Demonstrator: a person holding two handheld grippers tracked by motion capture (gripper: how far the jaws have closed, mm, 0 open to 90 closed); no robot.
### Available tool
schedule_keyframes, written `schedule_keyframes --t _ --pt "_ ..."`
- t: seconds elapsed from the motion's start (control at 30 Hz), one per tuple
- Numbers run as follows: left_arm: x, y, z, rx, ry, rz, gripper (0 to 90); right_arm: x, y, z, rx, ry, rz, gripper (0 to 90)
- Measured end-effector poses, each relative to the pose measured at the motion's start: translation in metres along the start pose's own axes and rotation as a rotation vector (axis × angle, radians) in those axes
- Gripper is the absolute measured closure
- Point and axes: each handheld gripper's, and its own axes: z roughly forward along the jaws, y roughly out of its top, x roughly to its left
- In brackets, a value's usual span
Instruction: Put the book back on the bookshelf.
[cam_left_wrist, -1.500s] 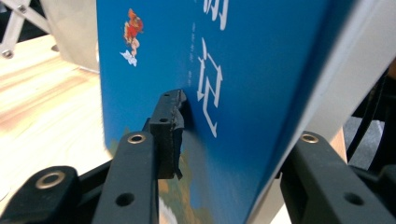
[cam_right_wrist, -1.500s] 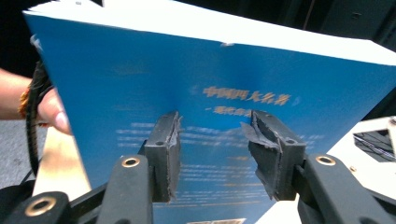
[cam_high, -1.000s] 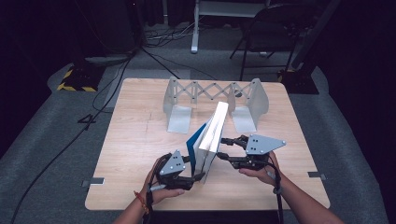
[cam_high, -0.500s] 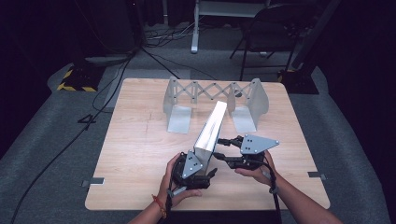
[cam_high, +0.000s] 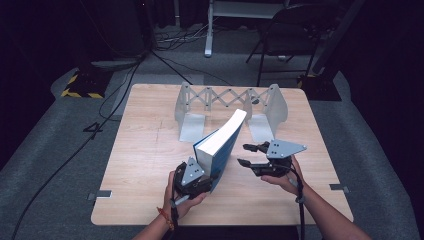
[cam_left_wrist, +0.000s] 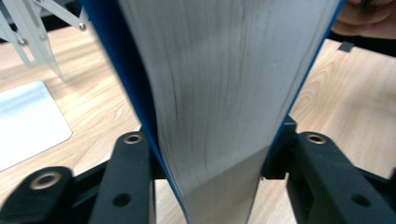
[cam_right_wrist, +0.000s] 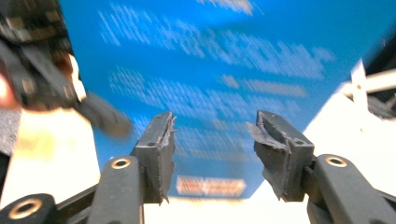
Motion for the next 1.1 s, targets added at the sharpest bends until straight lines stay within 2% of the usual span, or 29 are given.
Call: schedule_keyframes --t 0.03,0.07,0.13,0.17,0.23,0.43,0.5,0.57,0.63,0.73,0.8,0.93,1.0,1.07,1.1 --pt "0.006 -0.001 -0.001 -0.009 -0.045 -0.008 59.2 -0.005 -0.006 -0.002 0.020 -0.006 0.010 46.3" --pt "0.007 -0.002 -0.001 -0.008 -0.065 -0.002 59.6 -0.007 -0.009 -0.003 0.030 -0.008 0.018 45.8" --pt "0.009 -0.001 -0.001 -0.010 -0.101 0.018 60.0 -0.014 -0.017 -0.006 0.057 -0.016 0.027 43.5" --pt "0.009 -0.001 -0.001 -0.010 -0.101 0.018 60.1 -0.014 -0.017 -0.006 0.057 -0.016 0.027 43.5" --pt "0.010 -0.001 -0.001 -0.008 -0.140 0.031 60.2 -0.020 -0.022 -0.008 0.072 -0.009 0.030 40.8" --pt "0.010 -0.002 -0.007 -0.010 -0.264 0.056 60.2 -0.028 -0.024 -0.012 0.052 0.008 0.038 36.9" --pt "0.011 -0.002 -0.009 -0.005 -0.299 0.071 60.2 -0.027 -0.023 -0.011 0.048 0.023 0.038 35.3" --pt "0.014 -0.002 -0.013 -0.001 -0.329 0.076 60.0 -0.026 -0.023 -0.009 0.047 0.060 0.029 31.3" --pt "0.018 -0.003 -0.015 0.008 -0.342 0.078 59.9 -0.024 -0.023 -0.008 0.042 0.083 0.023 31.9" --pt "0.025 -0.003 -0.017 0.038 -0.343 0.107 59.7 -0.023 -0.022 -0.002 0.037 0.129 0.017 31.9" --pt "0.028 -0.003 -0.018 0.043 -0.345 0.105 59.7 -0.024 -0.022 0.004 0.038 0.170 0.015 32.2" --pt "0.028 -0.001 -0.018 0.056 -0.339 0.152 59.1 -0.022 -0.021 0.013 0.033 0.215 0.001 31.4" --pt "0.025 0.001 -0.019 0.069 -0.313 0.204 58.2 -0.024 -0.021 0.013 0.026 0.228 0.007 33.5" --pt "0.022 0.001 -0.020 0.076 -0.286 0.228 57.0 -0.026 -0.022 0.011 0.025 0.236 0.001 36.1" --pt "0.022 0.001 -0.020 0.076 -0.286 0.228 54.9 -0.026 -0.022 0.010 0.023 0.235 0.001 37.4"
